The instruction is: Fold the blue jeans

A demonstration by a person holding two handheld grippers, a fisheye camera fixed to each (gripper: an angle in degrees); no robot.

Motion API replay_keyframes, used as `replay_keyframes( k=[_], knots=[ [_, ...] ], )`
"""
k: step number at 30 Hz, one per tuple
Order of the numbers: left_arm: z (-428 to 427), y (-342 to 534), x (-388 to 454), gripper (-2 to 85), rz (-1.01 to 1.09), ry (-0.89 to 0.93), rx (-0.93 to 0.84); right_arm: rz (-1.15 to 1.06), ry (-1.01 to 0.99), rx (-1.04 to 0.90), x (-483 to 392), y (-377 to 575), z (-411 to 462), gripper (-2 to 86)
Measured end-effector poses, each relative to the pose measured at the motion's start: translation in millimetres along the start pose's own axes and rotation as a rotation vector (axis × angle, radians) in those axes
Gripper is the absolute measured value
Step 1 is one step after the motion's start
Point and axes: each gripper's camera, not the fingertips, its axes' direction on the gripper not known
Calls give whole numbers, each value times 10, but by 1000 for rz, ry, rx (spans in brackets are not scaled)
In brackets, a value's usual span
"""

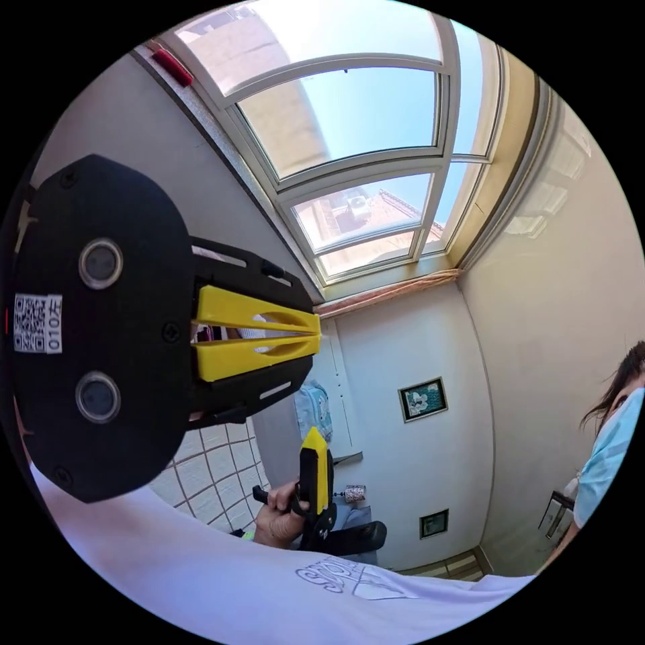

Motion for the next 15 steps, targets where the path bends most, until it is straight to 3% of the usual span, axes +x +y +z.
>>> replay_keyframes(
  k=[7,11,15],
  knots=[
    [-84,841,221,-2,75,-226,-89,-1,-146,-41,227,-187,-376,30],
    [63,1436,321,4,113,-331,-203,26,-249,25,354,-276,-645,130],
    [224,2021,227,34,72,-339,-204,97,-257,56,477,-385,-848,175]
  ],
)
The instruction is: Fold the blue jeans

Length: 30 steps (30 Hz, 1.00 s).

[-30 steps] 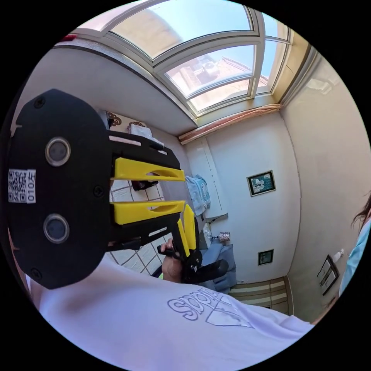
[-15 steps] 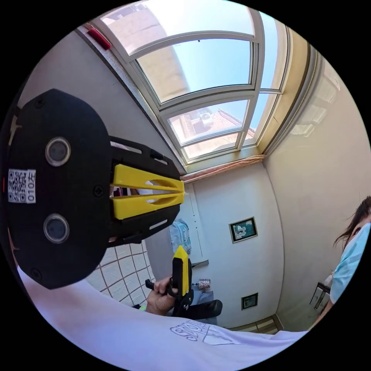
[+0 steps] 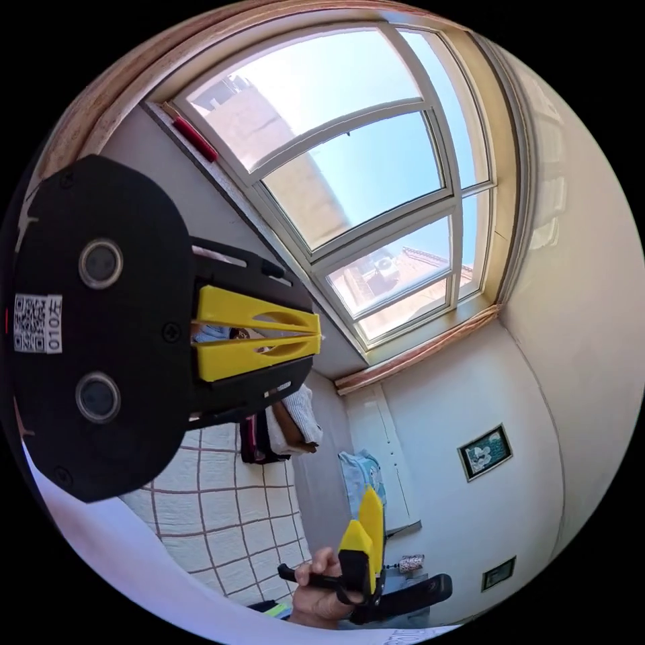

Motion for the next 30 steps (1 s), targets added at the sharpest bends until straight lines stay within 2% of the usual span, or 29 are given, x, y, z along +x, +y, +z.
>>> replay_keyframes(
  k=[1,5,9,11,13,18,21,25,30],
  knots=[
    [117,200,-29,55,-37,13,24,5,9,12,1,-17,-31,181],
    [812,967,-204,128,-205,71,-92,-21,113,-26,-27,-232,-54,224],
    [1577,1893,-487,141,-431,142,-179,-33,245,-22,12,-537,92,199],
    [2153,2600,-747,128,-627,202,-236,9,295,-19,106,-698,226,184],
    [2600,3065,-885,106,-665,222,-267,28,333,-22,212,-879,426,178],
    [3872,3992,-1098,46,-572,151,-468,9,423,-149,497,-1687,1279,179],
    [4714,4676,-1273,72,-681,186,-543,-16,426,-156,621,-2088,1698,196],
    [5957,5687,-1362,112,-805,251,-728,7,409,-170,777,-2406,2141,206],
    [6993,6582,-1317,135,-898,133,-785,65,423,-287,996,-2654,2704,213]
  ],
)
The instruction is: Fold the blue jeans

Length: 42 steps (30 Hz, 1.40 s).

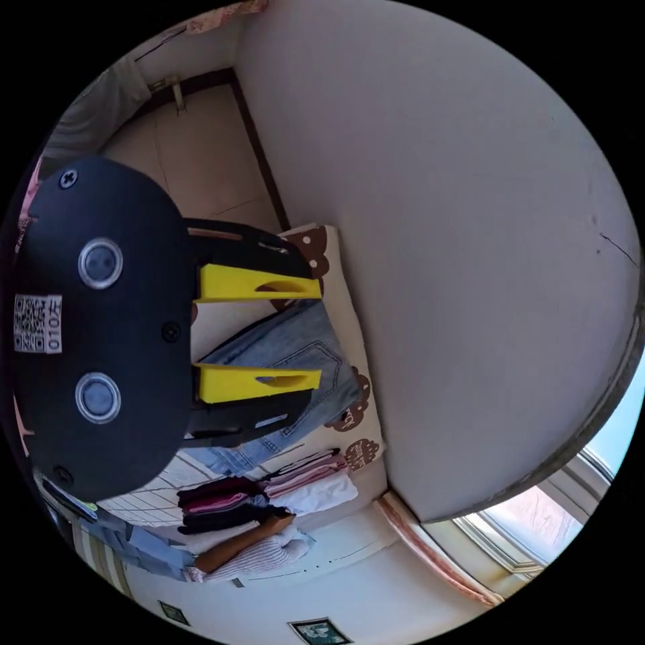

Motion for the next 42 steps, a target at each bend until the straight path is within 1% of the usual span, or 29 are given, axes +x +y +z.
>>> replay_keyframes(
  k=[4,7,9,11,12,18,22,24,26,27,28,29,30,32,33,35,36,38,40,42],
  knots=[
    [947,-232,-96,143,-12,-51,-92,41,-4,-51,22,-163,217,214],
    [1552,-292,-166,141,-50,-30,-191,71,-2,-80,34,-260,354,213],
    [1824,-303,-215,137,-85,14,-214,76,5,-101,20,-327,426,210],
    [2102,-344,-180,127,-61,48,-242,74,5,-119,1,-357,472,207],
    [2148,-361,-160,124,-51,58,-250,83,1,-118,-4,-368,492,203],
    [2210,-384,280,93,106,-45,-227,152,-26,-85,-46,-375,521,187],
    [1909,-340,787,78,248,-39,-135,173,-37,-68,-136,-351,479,180],
    [1786,-324,984,73,266,50,-119,180,-35,-51,-215,-302,432,178],
    [1661,-317,1199,67,233,284,-129,181,-33,-38,-277,-252,398,177],
    [1636,-313,1251,66,223,364,-133,178,-30,-29,-321,-210,375,176],
    [1582,-296,1371,64,215,507,-141,176,-29,-26,-343,-187,365,176],
    [1493,-278,1525,62,234,605,-141,173,-23,-27,-384,-134,354,177],
    [1439,-271,1606,61,243,648,-140,170,-6,-34,-425,-68,348,179],
    [1177,-254,1942,58,281,809,-135,161,20,-47,-485,49,330,182],
    [1104,-249,2023,57,285,848,-131,157,37,-59,-526,139,311,184],
    [803,-225,2377,55,307,992,-141,156,49,-62,-584,296,259,185],
    [713,-213,2485,54,323,1016,-144,161,49,-58,-618,415,215,185],
    [294,-127,3009,51,424,1080,-167,154,57,-59,-685,614,152,186],
    [-43,-15,3428,50,481,1141,-167,124,85,-89,-780,840,111,190],
    [-363,128,3870,49,503,1204,-172,109,92,-121,-890,1195,40,201]
  ],
)
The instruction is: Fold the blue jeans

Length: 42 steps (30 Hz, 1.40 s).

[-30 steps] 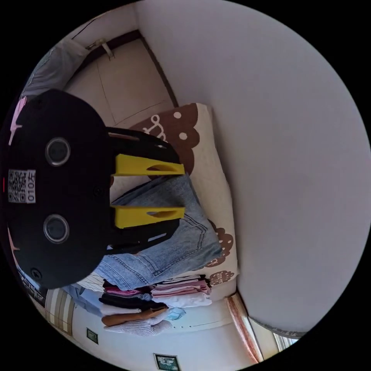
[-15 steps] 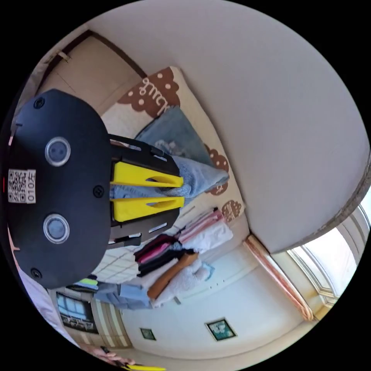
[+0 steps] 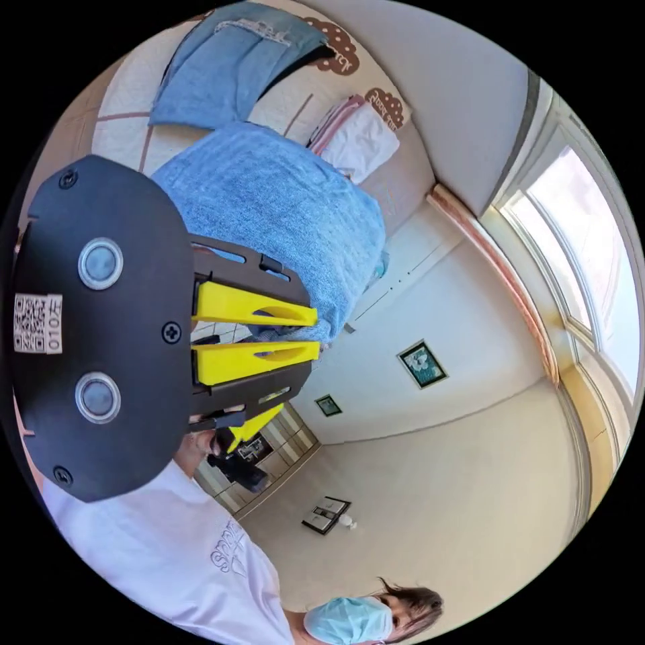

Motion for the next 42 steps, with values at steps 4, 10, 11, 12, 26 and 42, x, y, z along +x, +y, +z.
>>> replay_keyframes(
  k=[4,10,11,12,26,42],
  knots=[
    [797,-254,1162,49,86,66,25,54,-17,-21,-51,593,-145,220],
    [1881,-462,2613,50,163,99,76,112,73,-35,-198,1551,-518,219],
    [2097,-495,2880,51,187,93,62,137,106,-26,-203,1700,-598,211],
    [2204,-508,3006,51,194,96,53,148,176,-29,-204,1828,-654,198],
    [3774,-1225,4920,67,425,106,-302,355,458,-112,250,2691,-1395,76],
    [4216,-1546,6343,127,969,19,-591,41,521,-297,-549,2235,18,74]
  ],
)
